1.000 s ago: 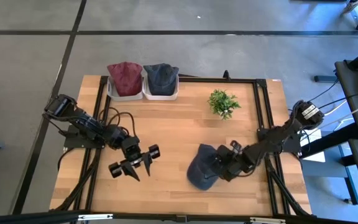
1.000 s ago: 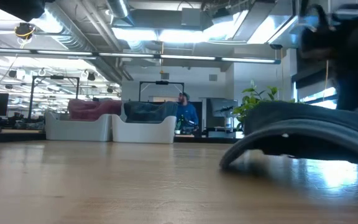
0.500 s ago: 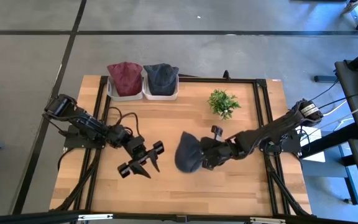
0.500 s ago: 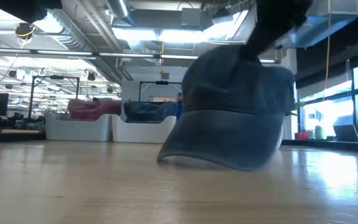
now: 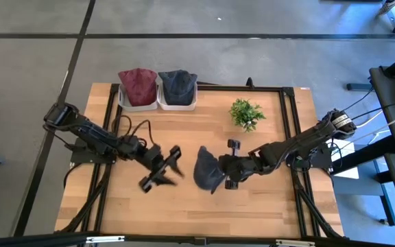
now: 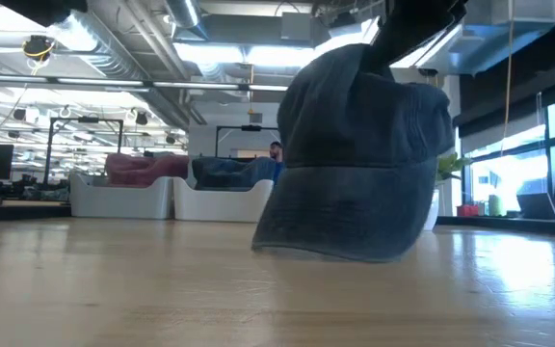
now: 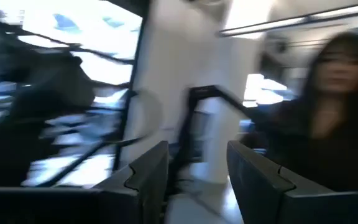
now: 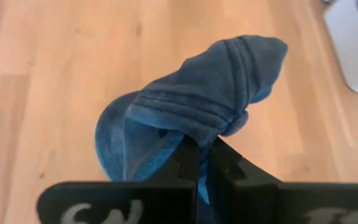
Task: Pick & Place hat
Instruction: Put the black cap into the white bin
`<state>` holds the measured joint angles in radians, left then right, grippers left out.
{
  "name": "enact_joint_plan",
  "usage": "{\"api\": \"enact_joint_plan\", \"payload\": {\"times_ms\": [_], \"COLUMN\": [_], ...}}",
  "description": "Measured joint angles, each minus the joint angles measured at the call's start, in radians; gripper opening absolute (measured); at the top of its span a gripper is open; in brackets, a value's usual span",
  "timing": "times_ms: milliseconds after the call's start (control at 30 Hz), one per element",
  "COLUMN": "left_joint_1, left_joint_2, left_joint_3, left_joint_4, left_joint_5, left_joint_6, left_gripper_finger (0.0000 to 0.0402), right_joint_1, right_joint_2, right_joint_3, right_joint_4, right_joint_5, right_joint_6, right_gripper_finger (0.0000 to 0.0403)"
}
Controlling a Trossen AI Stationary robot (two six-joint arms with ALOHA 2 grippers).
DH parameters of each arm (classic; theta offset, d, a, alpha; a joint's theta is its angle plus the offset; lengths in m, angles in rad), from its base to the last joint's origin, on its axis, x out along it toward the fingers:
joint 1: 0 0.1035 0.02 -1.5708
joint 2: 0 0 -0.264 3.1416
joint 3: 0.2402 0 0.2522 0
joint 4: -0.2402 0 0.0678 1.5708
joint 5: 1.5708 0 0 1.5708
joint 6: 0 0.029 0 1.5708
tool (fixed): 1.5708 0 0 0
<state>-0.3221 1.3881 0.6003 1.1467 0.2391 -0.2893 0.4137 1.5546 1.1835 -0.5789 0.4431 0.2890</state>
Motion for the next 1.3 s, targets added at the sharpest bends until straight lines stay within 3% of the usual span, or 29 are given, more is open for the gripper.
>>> {"api": "enact_joint_plan", "payload": {"times_ms": [133, 333, 467, 867, 1033, 1300], "left_joint_1": [0.069, 0.151, 0.185, 0.299, 0.302, 0.302], "left_joint_2": [-0.018, -0.008, -0.009, -0.008, -0.002, -0.002], "left_joint_3": [0.025, 0.221, 0.325, 0.378, 0.378, 0.378], "left_joint_4": [-0.198, -0.776, -0.965, -1.095, -1.106, -1.15], "left_joint_5": [-0.12, -0.09, -0.053, 0.093, 0.096, 0.096], "left_joint_6": [-0.039, -0.031, 0.033, -0.012, -0.006, -0.012], "left_gripper_finger": [0.0161, 0.0159, 0.0162, 0.0161, 0.016, 0.0159], "right_joint_1": [0.0, 0.0, 0.0, 0.004, 0.003, 0.003], "right_joint_2": [0.0, 0.0, 0.0, 0.0, 0.0, 0.0], "right_joint_3": [0.0, 0.0, 0.0, 0.0, 0.0, 0.0], "right_joint_4": [0.023, 0.051, 0.051, 0.197, 0.246, 0.274], "right_joint_5": [-0.041, -0.042, -0.019, 0.023, 0.107, 0.117], "right_joint_6": [-0.068, -0.148, -0.187, -0.386, -0.403, -0.406], "right_gripper_finger": [0.001, 0.001, 0.001, 0.001, 0.001, 0.001]}}
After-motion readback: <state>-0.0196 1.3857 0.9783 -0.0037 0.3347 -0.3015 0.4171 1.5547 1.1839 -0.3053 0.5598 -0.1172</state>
